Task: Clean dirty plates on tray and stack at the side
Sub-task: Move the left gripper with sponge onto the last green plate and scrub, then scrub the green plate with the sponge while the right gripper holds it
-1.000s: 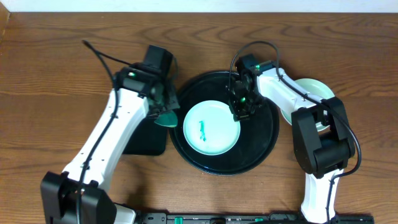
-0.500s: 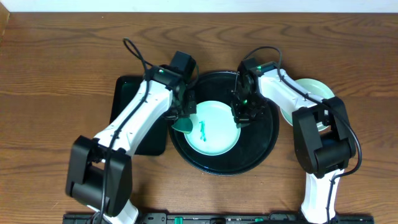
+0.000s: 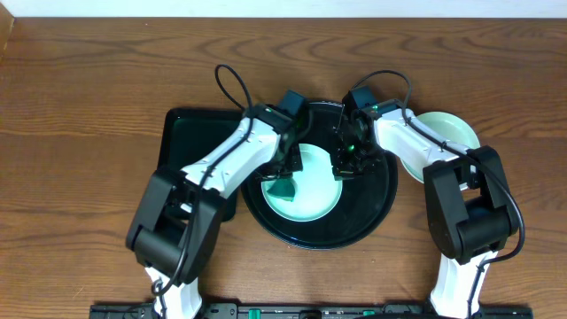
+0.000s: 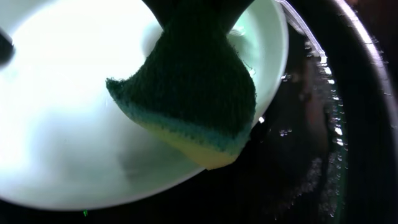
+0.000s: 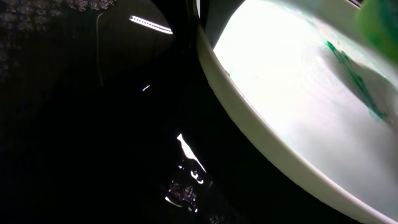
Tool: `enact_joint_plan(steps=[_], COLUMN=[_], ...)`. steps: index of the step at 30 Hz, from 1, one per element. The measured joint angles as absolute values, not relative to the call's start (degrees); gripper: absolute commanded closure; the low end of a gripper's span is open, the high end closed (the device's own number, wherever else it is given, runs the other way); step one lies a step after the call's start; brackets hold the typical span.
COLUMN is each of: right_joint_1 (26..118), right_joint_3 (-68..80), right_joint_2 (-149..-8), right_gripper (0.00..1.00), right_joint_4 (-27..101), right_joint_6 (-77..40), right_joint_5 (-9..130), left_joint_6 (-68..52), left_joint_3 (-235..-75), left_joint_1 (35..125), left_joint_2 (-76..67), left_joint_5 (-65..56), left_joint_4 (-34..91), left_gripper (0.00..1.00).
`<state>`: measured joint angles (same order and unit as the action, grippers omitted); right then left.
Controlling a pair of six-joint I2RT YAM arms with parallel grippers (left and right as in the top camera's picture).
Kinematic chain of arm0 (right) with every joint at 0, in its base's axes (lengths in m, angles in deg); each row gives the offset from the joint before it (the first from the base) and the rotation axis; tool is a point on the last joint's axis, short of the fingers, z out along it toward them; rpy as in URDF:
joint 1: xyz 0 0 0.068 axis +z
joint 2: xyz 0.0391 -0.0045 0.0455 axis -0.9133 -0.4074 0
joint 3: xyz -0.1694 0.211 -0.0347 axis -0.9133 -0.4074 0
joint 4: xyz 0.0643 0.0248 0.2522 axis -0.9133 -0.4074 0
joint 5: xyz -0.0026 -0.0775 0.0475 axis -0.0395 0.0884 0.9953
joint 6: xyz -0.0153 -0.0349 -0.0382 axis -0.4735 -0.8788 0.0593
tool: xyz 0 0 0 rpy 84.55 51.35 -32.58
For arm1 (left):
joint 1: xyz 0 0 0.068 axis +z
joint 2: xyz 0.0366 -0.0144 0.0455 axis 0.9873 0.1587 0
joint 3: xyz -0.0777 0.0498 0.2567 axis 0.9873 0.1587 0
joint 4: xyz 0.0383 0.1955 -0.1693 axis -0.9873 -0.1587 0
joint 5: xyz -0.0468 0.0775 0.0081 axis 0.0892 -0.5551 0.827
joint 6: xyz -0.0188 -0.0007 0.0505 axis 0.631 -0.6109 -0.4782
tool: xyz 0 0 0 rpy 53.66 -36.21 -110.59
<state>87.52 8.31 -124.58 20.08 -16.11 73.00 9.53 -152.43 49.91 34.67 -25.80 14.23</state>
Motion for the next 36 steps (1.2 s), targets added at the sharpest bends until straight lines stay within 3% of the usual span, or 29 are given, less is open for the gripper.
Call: enact_joint_plan(steps=[10, 19, 24, 30, 36], right_joint_1=[87.5, 87.5, 87.5, 87.5, 87.5], right_joint_3=[8.2, 8.2, 8.1, 8.1, 8.1], right_joint_2=[-124.5, -124.5, -124.5, -124.5, -124.5], right_gripper=[0.99, 0.99, 0.99, 0.99, 0.99], right_joint_4=[20.3, 20.4, 20.4, 20.5, 20.5], right_joint_6=[-16.1, -16.1, -16.1, -16.1, -16.1], right_joint_5=[73.0, 73.0, 73.0, 73.1, 73.1], left_joint_6=[19.2, -0.2, -5.9, 13.2, 21.4], left_joint_3=[-152.7, -152.7, -152.6, -153.8, -153.8], left_joint_1=[48.1, 49.2, 48.9, 47.7, 47.1], left_joint_2=[38.9, 39.5, 39.9, 39.8, 39.8], left_joint_5=[-26.6, -12.3, -10.1, -24.5, -26.0], left_joint_4=[15.6, 19.8, 21.1, 9.6, 8.8], left_gripper=[0.93, 0.93, 0.92, 0.93, 0.93])
